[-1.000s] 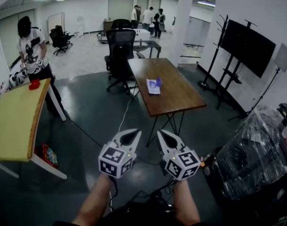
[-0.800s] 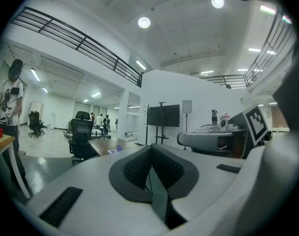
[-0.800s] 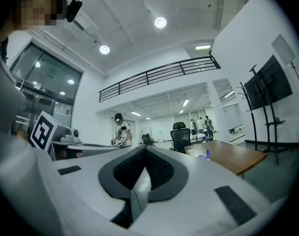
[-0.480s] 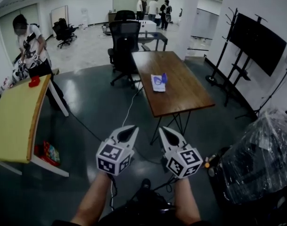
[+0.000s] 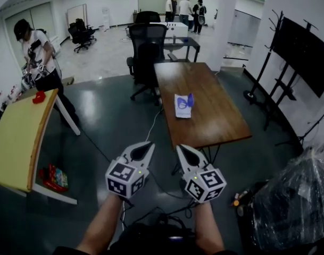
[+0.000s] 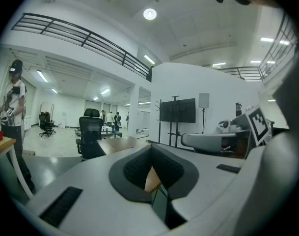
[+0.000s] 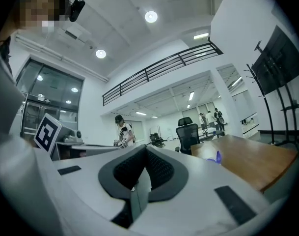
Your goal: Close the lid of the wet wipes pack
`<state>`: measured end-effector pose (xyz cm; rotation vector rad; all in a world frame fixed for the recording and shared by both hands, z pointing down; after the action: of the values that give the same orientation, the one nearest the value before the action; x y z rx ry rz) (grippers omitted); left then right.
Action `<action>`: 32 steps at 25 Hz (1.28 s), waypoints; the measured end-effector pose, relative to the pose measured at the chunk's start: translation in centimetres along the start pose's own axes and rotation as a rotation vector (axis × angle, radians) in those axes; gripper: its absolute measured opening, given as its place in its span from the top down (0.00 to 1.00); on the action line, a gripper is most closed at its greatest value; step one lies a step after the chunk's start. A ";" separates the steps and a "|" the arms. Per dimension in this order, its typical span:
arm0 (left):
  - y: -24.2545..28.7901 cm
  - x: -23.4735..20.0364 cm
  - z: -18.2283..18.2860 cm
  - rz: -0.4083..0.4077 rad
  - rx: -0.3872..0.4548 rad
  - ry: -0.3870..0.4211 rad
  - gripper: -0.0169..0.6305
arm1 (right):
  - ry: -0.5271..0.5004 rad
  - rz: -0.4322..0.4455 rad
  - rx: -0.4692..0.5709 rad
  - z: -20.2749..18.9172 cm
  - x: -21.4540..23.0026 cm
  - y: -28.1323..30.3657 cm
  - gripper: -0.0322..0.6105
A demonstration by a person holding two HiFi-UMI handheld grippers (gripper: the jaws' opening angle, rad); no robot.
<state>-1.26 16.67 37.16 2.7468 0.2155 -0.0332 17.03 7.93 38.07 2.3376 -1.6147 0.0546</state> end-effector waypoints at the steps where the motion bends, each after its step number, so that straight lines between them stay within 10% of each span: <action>1: 0.8 -0.4 0.5 0.006 0.000 0.000 0.96 | -0.001 0.005 0.004 0.5 0.8 0.5 0.93; 12: 9.4 -7.3 3.0 0.002 -0.020 -0.002 0.96 | 0.004 -0.022 -0.016 3.2 8.2 8.5 0.93; 32: 27.0 -22.6 7.2 -0.288 -0.096 0.009 0.96 | 0.074 -0.345 -0.073 7.3 17.3 22.4 0.93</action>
<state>-19.38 -13.98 41.79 2.5996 0.5976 -0.0862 1.78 -17.02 39.49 2.4893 -1.1411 0.0069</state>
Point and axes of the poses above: the fingertips, and each gripper's own axes: y forward along the fingers, x to its right, z out of its top, the point moved 10 cm from there along -y, backward along the fingers, and after that the axes turned 14 degrees about -x, right-handed, at the moved point
